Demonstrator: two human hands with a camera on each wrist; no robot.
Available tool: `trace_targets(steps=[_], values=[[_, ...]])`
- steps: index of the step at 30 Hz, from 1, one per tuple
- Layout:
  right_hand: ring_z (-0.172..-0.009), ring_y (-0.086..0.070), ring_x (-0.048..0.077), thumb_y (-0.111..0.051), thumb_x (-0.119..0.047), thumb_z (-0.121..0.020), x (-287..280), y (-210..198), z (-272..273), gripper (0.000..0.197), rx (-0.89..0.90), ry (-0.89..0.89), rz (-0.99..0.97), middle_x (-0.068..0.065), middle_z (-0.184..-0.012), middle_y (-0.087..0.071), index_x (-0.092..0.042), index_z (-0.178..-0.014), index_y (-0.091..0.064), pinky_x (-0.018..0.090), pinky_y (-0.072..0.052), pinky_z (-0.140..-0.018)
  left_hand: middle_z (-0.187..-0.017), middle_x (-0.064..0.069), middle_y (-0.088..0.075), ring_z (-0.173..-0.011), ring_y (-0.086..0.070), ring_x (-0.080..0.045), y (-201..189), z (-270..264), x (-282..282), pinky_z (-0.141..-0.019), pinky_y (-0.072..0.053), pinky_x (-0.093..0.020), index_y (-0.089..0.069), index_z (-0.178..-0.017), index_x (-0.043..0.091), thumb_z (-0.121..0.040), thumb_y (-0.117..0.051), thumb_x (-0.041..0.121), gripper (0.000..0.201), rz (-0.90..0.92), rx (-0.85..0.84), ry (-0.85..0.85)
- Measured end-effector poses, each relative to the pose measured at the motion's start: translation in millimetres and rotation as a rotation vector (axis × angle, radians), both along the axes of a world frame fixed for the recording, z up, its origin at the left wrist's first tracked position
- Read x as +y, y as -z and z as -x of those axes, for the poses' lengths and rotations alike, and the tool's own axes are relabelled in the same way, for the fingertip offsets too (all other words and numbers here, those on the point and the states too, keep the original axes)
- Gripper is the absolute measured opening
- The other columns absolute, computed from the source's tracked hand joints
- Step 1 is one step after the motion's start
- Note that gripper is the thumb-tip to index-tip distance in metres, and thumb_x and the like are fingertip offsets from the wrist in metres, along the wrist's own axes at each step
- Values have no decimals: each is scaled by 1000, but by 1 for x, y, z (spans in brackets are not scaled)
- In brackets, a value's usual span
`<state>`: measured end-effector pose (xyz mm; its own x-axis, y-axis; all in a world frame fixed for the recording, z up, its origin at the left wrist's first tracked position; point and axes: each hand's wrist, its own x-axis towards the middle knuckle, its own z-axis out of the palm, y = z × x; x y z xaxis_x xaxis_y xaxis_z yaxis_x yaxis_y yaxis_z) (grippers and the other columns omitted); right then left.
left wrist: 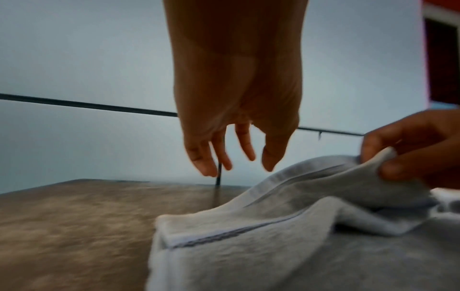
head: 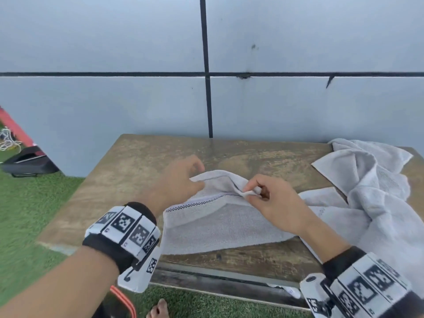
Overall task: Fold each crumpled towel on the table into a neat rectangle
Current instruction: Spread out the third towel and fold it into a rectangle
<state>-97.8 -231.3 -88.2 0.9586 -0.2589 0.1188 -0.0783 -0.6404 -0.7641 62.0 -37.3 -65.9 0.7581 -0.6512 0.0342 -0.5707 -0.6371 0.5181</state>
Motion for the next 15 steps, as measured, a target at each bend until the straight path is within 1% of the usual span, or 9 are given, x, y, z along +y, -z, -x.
trace_targets(steps=[1,3,5,7,9,11,12,14,15], values=[[-52,-49,1,-67,-9,-93,2,-1,3,11,-14,4,-6,-14,-65,-53,-20,-91,-67,13,-38,-50,-104,11,-62,-93,-57,-7,-4,14,-4,-73,-44,-25,-62,-106,29,-85,-72,23,24,73,28,90],[-49,-46,4,-68,-7,-92,4,-4,5,13,-52,3,-38,-12,-62,-51,-20,-92,-66,13,-35,-48,-107,11,-61,-97,-54,2,-6,36,-15,-75,-40,-13,-65,-106,31,-84,-75,20,26,142,90,248],[-47,-42,5,-69,-6,-91,5,-7,5,18,-72,-5,-76,-13,-59,-52,-23,-91,-65,14,-32,-47,-105,8,-62,-97,-54,2,-1,47,-26,-78,-37,-9,-67,-102,28,-82,-78,18,25,197,81,323],[-49,-43,5,-70,-5,-90,6,-10,5,19,-99,-1,-106,-17,-60,-55,-23,-91,-64,15,-33,-48,-97,6,-62,-92,-54,1,3,52,-34,-77,-36,-7,-69,-95,24,-81,-81,17,19,288,68,293],[-51,-44,5,-71,-7,-90,8,-11,5,20,-119,11,-121,-14,-64,-56,-24,-94,-61,18,-35,-48,-94,6,-61,-90,-55,-1,5,53,-39,-76,-35,-5,-71,-87,21,-80,-82,19,13,369,70,218],[-54,-47,4,-73,-8,-88,7,-12,7,25,-130,35,-162,-14,-69,-58,-25,-100,-59,18,-40,-51,-92,8,-62,-90,-57,-3,10,54,-42,-76,-36,-6,-71,-81,22,-81,-81,18,11,418,69,179],[-59,-53,5,-75,-8,-87,6,-12,7,29,-135,52,-203,-13,-75,-62,-24,-103,-58,18,-45,-55,-90,8,-63,-90,-58,-4,13,55,-43,-76,-36,-5,-70,-80,21,-82,-80,16,11,433,63,179],[-75,-67,11,-77,-6,-85,3,-10,10,38,-131,86,-309,-4,-90,-70,-24,-110,-57,21,-55,-69,-88,7,-66,-88,-59,-6,20,58,-45,-75,-36,-5,-69,-80,19,-84,-77,15,10,465,75,180],[-83,-70,11,-78,-5,-84,2,-8,12,41,-127,97,-346,-2,-94,-72,-24,-114,-56,22,-57,-76,-88,6,-67,-87,-60,-7,23,60,-47,-73,-38,-6,-69,-80,19,-85,-76,14,10,479,103,180]])
